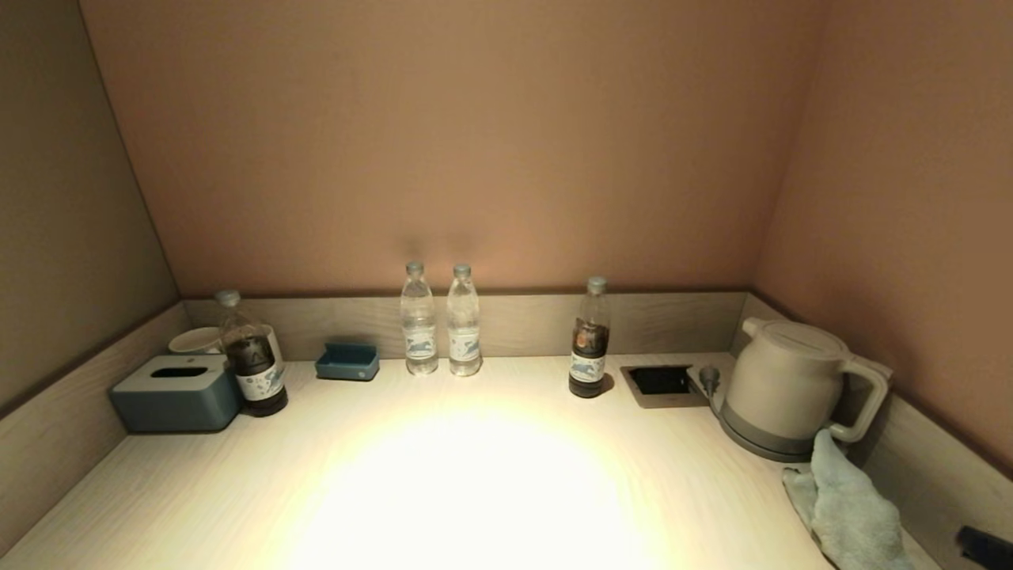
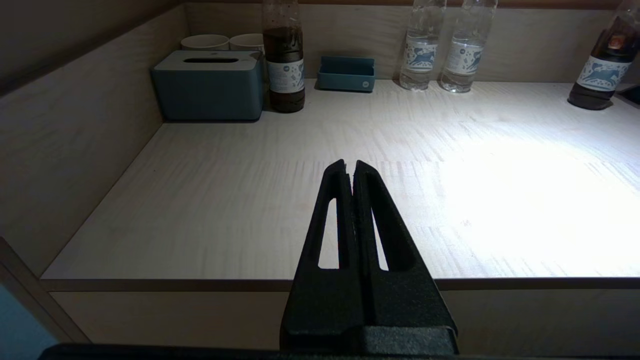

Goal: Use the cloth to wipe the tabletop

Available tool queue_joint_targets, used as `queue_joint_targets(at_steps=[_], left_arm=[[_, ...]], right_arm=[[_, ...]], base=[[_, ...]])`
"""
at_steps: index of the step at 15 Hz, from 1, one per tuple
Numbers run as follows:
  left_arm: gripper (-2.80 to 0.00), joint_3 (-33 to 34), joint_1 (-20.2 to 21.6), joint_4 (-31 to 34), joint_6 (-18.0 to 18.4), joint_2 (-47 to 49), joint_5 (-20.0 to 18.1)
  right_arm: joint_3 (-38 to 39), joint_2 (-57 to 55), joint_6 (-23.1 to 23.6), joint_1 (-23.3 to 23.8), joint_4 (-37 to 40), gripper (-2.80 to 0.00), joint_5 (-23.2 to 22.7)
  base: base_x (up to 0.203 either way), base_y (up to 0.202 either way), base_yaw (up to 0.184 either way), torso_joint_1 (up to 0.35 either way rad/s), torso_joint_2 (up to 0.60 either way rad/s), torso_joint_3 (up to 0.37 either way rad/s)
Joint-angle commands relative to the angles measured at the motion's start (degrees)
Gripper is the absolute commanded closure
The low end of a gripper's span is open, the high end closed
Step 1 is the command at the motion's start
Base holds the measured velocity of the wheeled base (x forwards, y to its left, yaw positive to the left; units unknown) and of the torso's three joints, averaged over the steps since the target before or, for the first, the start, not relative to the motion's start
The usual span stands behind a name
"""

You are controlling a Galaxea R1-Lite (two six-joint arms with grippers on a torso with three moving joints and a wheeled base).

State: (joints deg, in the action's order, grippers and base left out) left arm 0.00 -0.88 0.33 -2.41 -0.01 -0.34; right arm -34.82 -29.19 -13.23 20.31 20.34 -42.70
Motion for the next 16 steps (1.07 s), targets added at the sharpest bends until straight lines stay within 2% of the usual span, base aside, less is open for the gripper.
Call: queue_joint_targets(at_steps=[1,4,6,7,12,16], left_arm=[[0.00,0.00,0.00,0.02,-0.05,0.01,-0.01],[0.00,0.00,0.00,0.02,-0.05,0.01,-0.01],[0.00,0.00,0.00,0.02,-0.05,0.01,-0.01],[0.00,0.00,0.00,0.02,-0.05,0.01,-0.01],[0.00,0.00,0.00,0.02,-0.05,0.01,-0.01],[0.00,-0.02,0.00,0.02,-0.05,0.01,-0.01]], right_arm=[[-0.39,6.64,0.34,-0.82,9.24,0.00,-1.49],[-1.87,8.25,0.58,-3.28,14.10,0.00,-1.89],[-2.29,9.81,0.94,-8.50,17.28,0.00,-1.84],[-2.58,10.18,1.00,-9.37,18.60,0.00,-1.67],[-3.53,12.65,1.29,-9.63,21.35,0.00,-1.51],[-4.58,12.84,5.00,-9.91,25.17,0.00,-1.30]], base=[[0.000,0.000,0.000,0.000,0.00,0.000],[0.000,0.000,0.000,0.000,0.00,0.000],[0.000,0.000,0.000,0.000,0.00,0.000],[0.000,0.000,0.000,0.000,0.00,0.000],[0.000,0.000,0.000,0.000,0.00,0.000],[0.000,0.000,0.000,0.000,0.00,0.000]])
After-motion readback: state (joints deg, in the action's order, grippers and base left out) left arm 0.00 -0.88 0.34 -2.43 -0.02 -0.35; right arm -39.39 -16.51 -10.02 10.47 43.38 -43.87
